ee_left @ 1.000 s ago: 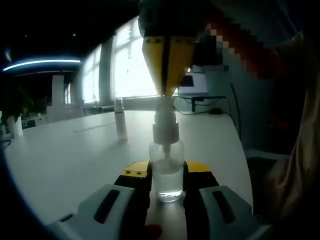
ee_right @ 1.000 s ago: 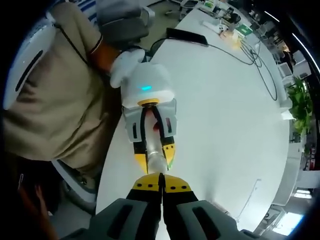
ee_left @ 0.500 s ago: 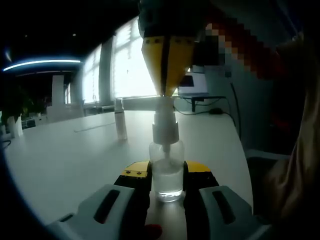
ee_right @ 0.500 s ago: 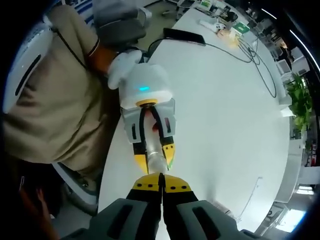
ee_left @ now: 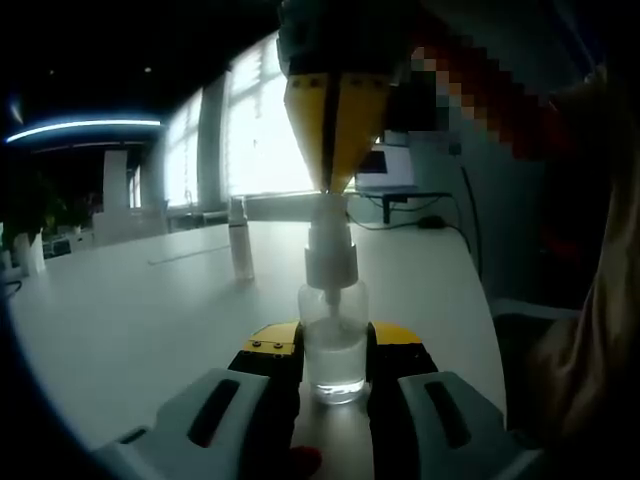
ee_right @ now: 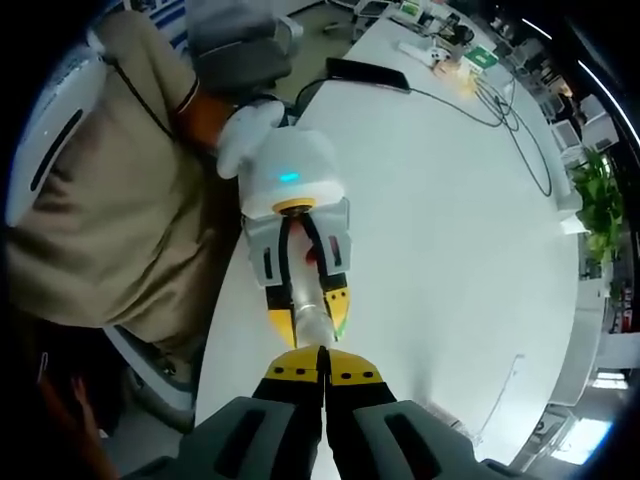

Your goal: Clamp pump bottle remove cover press pump head put on cover

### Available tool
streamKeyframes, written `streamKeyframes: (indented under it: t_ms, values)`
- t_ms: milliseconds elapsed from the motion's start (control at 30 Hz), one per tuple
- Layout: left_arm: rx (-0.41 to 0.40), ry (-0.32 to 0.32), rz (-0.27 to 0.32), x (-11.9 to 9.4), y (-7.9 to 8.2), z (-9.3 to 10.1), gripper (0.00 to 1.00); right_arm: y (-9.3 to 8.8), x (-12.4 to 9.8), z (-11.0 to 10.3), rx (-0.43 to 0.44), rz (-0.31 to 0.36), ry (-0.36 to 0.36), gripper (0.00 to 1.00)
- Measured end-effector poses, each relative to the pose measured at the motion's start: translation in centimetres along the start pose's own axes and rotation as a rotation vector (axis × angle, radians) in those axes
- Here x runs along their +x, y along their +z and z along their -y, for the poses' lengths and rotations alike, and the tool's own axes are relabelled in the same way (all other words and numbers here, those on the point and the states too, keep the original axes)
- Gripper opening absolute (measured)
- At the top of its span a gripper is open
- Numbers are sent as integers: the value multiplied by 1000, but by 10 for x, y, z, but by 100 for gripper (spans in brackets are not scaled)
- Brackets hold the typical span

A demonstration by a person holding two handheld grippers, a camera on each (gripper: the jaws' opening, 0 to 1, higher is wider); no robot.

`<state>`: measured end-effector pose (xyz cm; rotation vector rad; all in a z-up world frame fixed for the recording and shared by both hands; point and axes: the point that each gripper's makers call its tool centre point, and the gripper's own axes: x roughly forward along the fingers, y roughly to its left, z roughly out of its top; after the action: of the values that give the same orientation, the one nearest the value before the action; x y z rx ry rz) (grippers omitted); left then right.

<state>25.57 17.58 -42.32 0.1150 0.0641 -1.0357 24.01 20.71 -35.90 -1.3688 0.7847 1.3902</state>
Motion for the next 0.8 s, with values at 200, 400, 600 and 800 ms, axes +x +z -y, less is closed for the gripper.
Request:
streamKeyframes:
  t_ms: [200,400,600,800]
  values:
    - [-3,0,0,0,0,0,15,0,0,0,1,2,1,0]
    - [-4,1,0,0,0,0,15,0,0,0,2,3,2,0]
    - [-6,1,0,0,0,0,15,0,0,0,4,4,4,0]
    - [-5,1,0,0,0,0,15,0,0,0,5,3,5,0]
